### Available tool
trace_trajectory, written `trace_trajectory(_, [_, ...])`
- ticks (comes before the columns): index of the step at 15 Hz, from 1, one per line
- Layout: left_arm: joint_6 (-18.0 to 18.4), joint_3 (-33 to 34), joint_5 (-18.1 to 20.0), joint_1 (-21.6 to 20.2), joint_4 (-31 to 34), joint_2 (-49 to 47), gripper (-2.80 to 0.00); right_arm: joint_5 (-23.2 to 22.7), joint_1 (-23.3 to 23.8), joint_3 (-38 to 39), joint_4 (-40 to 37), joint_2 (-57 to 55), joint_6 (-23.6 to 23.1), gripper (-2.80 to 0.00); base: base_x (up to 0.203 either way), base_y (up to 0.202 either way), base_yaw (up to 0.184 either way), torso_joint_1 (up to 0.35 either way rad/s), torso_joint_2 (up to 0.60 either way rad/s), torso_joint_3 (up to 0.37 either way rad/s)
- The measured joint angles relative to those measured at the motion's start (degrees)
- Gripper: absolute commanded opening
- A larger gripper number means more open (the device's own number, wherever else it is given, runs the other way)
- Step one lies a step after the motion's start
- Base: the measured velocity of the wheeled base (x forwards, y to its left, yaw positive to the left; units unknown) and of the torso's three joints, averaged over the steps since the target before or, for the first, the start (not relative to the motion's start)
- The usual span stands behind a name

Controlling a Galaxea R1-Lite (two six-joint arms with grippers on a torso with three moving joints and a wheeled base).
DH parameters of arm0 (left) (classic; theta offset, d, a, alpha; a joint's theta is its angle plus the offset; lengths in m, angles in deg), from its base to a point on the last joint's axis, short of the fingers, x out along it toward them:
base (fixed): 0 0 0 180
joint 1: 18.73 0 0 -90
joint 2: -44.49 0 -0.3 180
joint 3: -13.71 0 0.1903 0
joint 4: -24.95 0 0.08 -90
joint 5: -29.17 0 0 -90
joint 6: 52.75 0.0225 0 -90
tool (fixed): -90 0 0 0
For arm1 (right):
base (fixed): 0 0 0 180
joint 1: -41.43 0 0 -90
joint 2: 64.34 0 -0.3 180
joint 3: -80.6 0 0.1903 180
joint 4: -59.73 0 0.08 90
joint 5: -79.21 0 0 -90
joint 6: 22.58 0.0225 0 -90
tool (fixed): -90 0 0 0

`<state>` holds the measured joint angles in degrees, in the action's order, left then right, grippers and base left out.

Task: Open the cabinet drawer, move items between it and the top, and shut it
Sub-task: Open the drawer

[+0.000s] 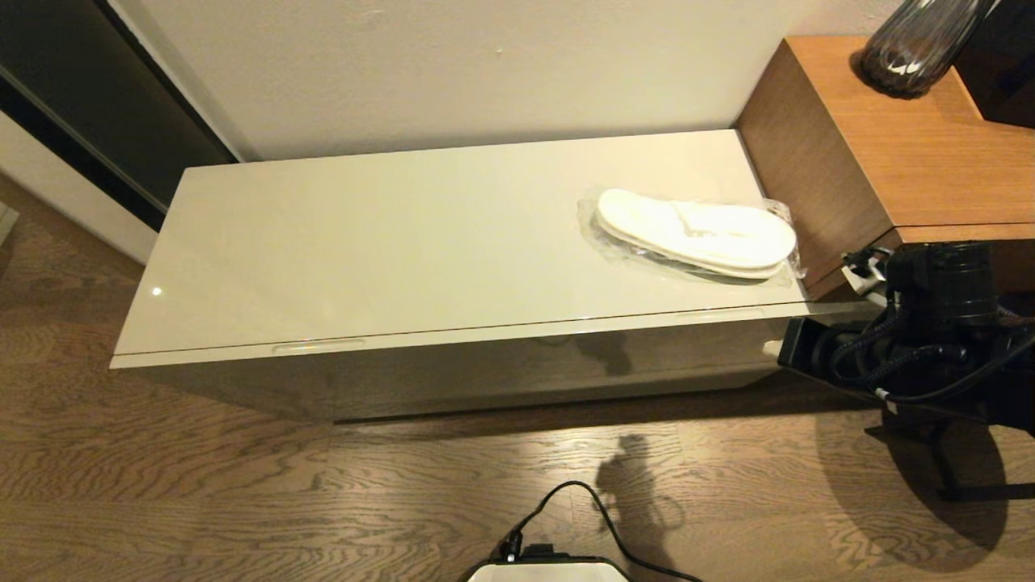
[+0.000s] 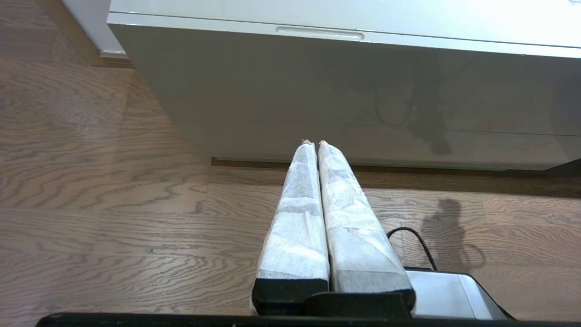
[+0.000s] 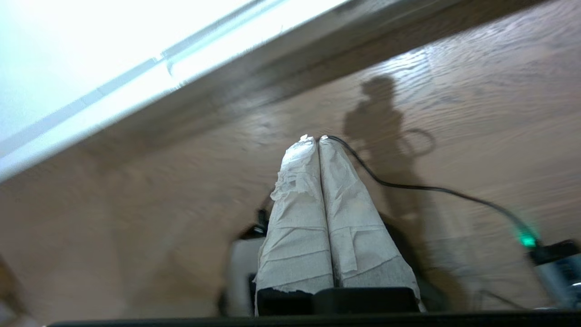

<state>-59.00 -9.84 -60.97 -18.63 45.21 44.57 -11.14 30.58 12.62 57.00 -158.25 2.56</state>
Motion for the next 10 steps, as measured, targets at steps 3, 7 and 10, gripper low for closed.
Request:
trace_trajectory(3, [-0.02,0.0,0.06,0.0,-0.02,0.0,-2.8,-0.17,-0.23,0.75,2.13,-1.16,-8.06,-2.8,0.0,0.0,0.0,0.0,0.0,0.0])
trace_trajectory(7, [0.0,0.0,0.05,0.0,0.0,0.0,-2.8,2.75,-0.28,-0.29,12.22,-5.82,-17.74,-2.8,0.0,0.0,0.0,0.0,0.0,0.0])
trace_trajectory(10, [-0.02,0.0,0.04,0.0,-0.01,0.0,-2.8,5.83,-0.28,-2.0,19.18,-11.99,-21.14,-2.8,0.0,0.0,0.0,0.0,0.0,0.0])
